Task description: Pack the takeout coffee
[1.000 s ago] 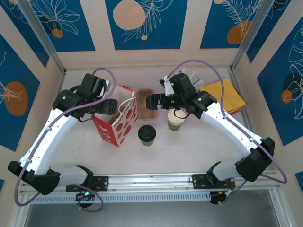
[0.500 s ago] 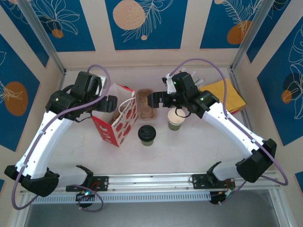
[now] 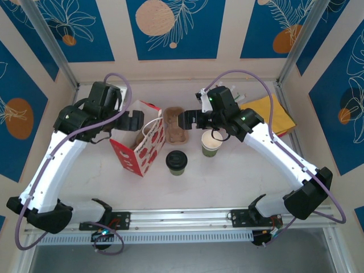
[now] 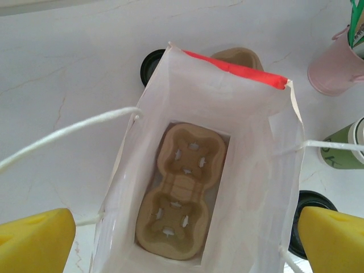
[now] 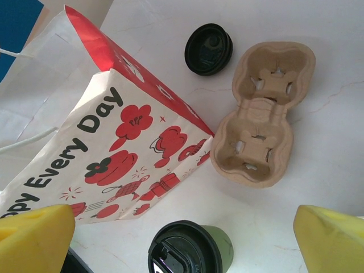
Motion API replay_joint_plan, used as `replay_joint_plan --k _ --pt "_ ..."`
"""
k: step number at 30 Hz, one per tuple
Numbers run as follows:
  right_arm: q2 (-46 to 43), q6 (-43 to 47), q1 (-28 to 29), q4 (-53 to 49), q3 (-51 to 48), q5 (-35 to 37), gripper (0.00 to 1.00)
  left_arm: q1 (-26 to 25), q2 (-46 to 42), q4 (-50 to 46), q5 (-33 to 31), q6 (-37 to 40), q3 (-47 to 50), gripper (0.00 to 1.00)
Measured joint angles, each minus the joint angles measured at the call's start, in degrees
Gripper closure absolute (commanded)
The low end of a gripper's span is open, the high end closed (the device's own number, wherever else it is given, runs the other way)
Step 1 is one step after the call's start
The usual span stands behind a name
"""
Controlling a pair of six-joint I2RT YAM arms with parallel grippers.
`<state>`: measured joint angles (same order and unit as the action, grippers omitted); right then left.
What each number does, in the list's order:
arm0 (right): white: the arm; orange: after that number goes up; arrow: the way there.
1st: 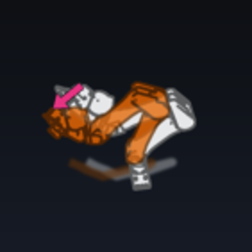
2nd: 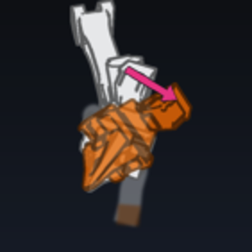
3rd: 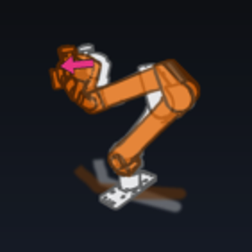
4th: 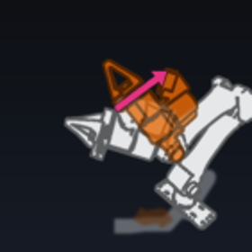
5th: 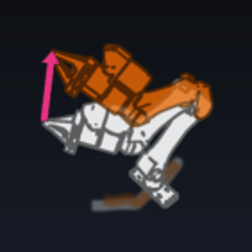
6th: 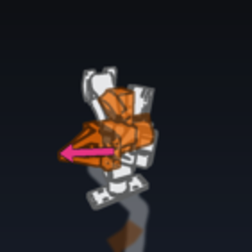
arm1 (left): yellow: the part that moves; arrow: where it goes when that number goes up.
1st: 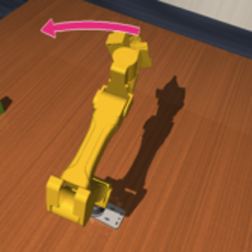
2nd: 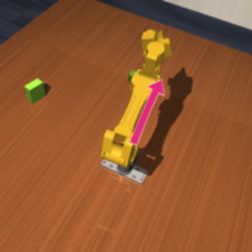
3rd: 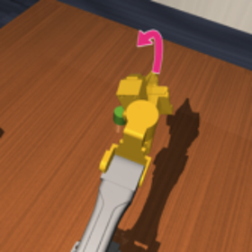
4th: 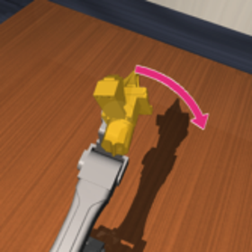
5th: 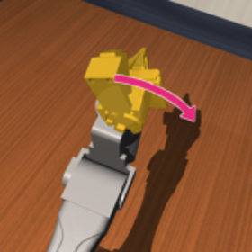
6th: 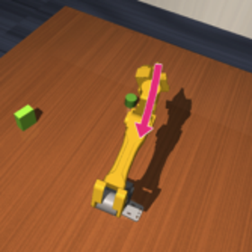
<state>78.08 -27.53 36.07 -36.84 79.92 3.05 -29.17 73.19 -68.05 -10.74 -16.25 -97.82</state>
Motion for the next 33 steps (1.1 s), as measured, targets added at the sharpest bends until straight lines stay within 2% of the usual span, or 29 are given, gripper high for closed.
replay_joint_plan --k 11,20,27,33 --pt "-0.11 -5.07 0.57 -4.17 1.01 3.61 0.01 0.0 4.44 -0.37 0.11 -0.44 -7.1 0.0" --pt "-0.35 -9.46 2.58 -9.22 1.14 7.98 0.01 -0.46 3.63 -0.46 1.99 -0.74 -10.51 0.01" --pt "-3.08 -10.73 2.6 -10.93 0.48 8.61 0.01 -4.44 3.56 -0.61 2.89 -1.22 -13.07 0.01" --pt "-9.55 -10.45 2.43 -11.06 -3.89 8.11 0.01 -11.98 8.39 -1.03 0.13 -3.52 -18.05 0.01"
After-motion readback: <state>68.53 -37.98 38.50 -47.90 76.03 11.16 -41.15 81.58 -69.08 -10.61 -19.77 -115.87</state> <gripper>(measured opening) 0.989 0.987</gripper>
